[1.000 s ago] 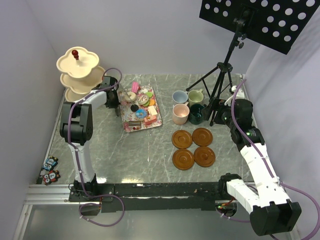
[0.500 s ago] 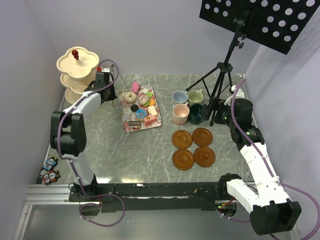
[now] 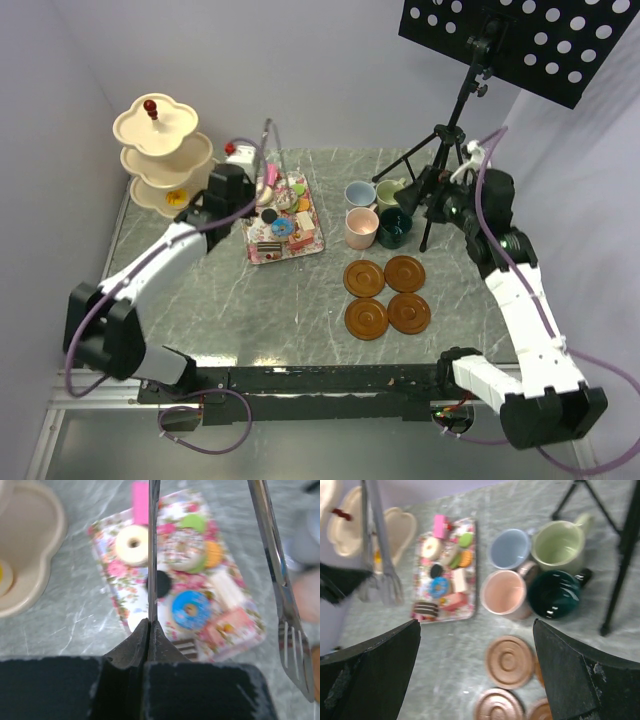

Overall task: Serve the afternoon tea
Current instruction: Pick up the clamp from the tray.

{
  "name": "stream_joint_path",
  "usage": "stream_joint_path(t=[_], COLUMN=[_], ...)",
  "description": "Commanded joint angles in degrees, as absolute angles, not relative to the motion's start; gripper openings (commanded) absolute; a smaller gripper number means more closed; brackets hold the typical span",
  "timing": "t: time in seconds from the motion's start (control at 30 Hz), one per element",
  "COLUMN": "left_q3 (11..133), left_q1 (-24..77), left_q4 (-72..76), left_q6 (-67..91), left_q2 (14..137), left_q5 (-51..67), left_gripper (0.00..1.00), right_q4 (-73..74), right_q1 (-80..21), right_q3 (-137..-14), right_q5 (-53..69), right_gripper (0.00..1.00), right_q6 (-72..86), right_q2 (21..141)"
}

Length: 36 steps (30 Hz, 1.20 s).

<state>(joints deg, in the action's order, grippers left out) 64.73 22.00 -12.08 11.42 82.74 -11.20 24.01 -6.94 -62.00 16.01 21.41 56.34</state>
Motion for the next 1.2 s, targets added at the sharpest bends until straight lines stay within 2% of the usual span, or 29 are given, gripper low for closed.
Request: stream_joint_path(t=[0.0, 0.27, 0.53, 0.7, 0.93, 1.17], left_q3=[58.99, 51.69, 46.59, 43.51, 41.84, 40.78], left_q1=[33.09, 51.22, 61.07, 64.95, 66.35, 67.50], left_q4=[-4.58, -2.12, 7.98, 16.07, 19.59, 22.41], left_q6=[3.27, -12.02, -26.34, -34.35, -40.16, -43.77], left_q2=[72.62, 65.84, 64.42, 63.90, 63.81, 64.07], left_q5=[-18.87, -37.50, -47.54, -49.92, -49.48, -48.43], left_gripper=[0.01, 0.01, 0.01, 0.01, 0.01, 0.01], right_q4=[27.85, 39.63, 44.30, 44.56, 42.10, 38.59], right_q1=[-8.35, -9.40, -11.95, -13.88, -16.34, -18.37], right_q3=[-72.13, -87.61, -90.62, -89.12, -87.63, -86.75], right_q5=[22.58, 36.19, 42.28, 39.12, 35.70, 32.79], right_gripper=[1.00, 1.00, 1.00, 0.99, 0.97, 0.83], right_q6=[28.20, 31.37, 30.76, 30.32, 31.64, 32.08], right_q2=[62.47, 74.17, 78.40, 79.28, 79.19, 80.42])
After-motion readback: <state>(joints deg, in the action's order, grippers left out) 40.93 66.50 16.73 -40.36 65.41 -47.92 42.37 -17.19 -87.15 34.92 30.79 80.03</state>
